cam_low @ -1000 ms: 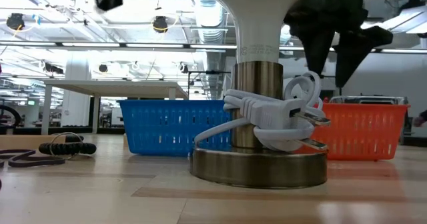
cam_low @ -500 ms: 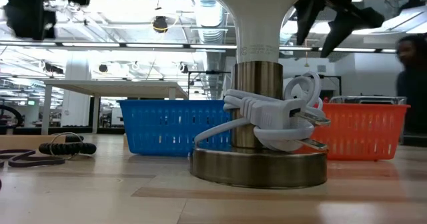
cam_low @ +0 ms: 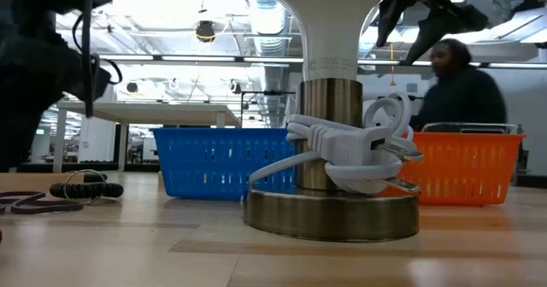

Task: Pick & Place Office Desk Supplies
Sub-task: Put the bottom brown rubber band into the orange basket

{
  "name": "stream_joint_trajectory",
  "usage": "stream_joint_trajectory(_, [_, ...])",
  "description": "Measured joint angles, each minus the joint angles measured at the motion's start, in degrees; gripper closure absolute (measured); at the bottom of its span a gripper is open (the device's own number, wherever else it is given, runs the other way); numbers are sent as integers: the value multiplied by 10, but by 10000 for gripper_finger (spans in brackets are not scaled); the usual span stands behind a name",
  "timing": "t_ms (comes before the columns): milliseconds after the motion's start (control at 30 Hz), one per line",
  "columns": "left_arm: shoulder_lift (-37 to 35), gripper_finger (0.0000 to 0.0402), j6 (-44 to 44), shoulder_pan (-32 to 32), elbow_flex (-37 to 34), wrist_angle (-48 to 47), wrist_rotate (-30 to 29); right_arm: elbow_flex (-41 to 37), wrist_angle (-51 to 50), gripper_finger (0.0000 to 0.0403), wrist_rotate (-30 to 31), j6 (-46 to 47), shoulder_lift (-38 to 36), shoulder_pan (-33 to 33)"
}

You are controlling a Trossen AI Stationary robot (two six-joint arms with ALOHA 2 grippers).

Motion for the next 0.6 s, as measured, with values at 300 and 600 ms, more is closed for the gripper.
stream_joint_trajectory(300, [65,325,4,0,0,15,-14,0,-2,163,-3,-3,1,0])
stream_joint_trajectory(600, [60,389,14,16,-2,29,-15,0,-7,163,-3,-5,1,1])
